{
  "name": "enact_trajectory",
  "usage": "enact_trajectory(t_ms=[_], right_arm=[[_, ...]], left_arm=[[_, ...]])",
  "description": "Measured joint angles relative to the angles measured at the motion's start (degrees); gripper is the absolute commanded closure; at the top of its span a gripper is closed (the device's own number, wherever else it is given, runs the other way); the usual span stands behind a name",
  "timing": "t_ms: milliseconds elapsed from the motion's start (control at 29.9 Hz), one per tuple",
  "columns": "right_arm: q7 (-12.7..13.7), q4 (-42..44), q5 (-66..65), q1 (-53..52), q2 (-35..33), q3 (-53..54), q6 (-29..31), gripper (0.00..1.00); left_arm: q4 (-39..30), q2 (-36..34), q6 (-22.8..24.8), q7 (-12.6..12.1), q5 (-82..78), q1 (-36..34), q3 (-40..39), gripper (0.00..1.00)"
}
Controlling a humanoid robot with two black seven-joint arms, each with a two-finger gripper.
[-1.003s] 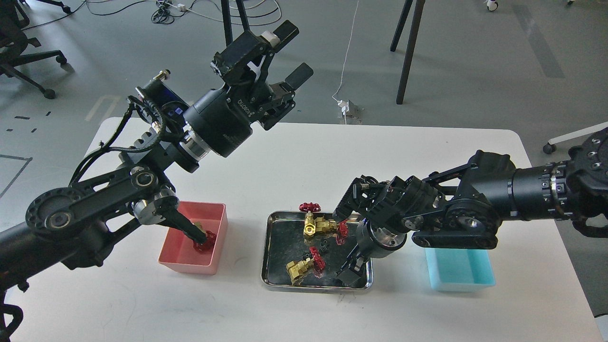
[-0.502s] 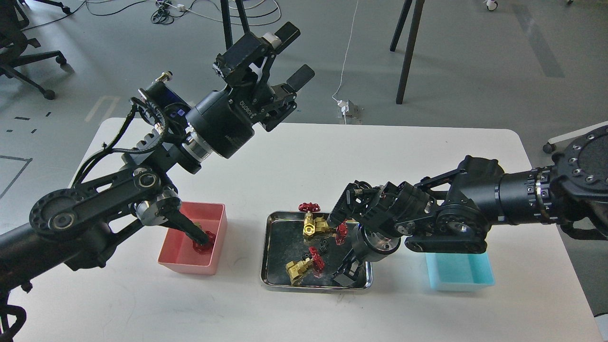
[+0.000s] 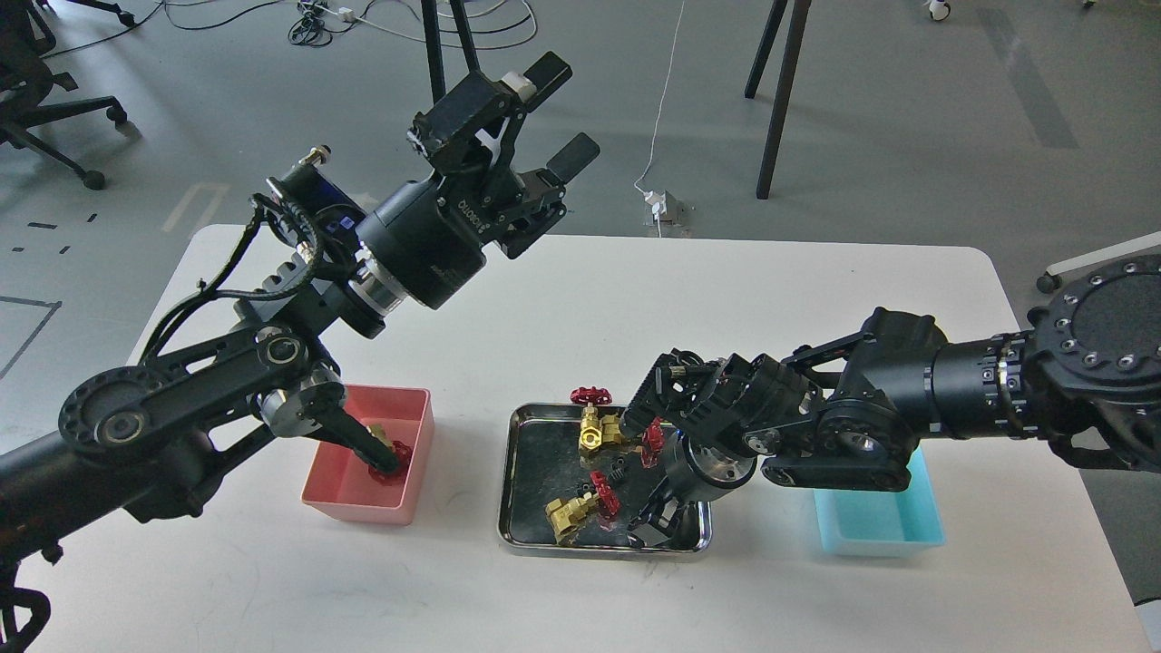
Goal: Place valve in pink box and gear in blue box
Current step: 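Grasp the small dark gear in the tray with the right gripper, then lift the gear and carry it over the light blue box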
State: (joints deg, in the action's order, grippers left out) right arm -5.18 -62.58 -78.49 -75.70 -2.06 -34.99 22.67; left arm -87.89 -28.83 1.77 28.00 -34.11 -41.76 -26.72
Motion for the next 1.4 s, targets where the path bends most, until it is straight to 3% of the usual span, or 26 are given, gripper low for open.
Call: enact_trajectory(t_ms=[167, 635, 1003, 1304, 1404], right_arm=[[-0.08, -0.21, 0.01, -0.67, 0.93, 0.0, 0.03, 0.44], [-0.15, -0.6, -0.35, -1.13, 1.08, -1.63, 0.44, 0.47], [-0.13, -0.68, -0.35, -1.13, 1.0, -1.68, 0.44, 0.59], [-0.78, -1.46, -0.4, -1.44, 0.9, -2.59, 0.53, 0.6], [-0.87, -1.51, -0.41, -1.46, 0.85, -2.7, 0.53, 0.65]], left_arm=[[0.18, 0.0, 0.0, 0.0, 0.0, 0.02, 0.05, 0.11], [0.27, 0.09, -0.01, 0.0, -0.06, 0.53, 0.12, 0.11], [0.76, 0.17, -0.01, 0.0, -0.08, 0.97, 0.35, 0.11], [0.79, 0.19, 0.01, 0.0, -0.09, 1.06, 0.35, 0.11], [0.8, 0.56, 0.01, 0.0, -0.09, 1.07, 0.36, 0.11]])
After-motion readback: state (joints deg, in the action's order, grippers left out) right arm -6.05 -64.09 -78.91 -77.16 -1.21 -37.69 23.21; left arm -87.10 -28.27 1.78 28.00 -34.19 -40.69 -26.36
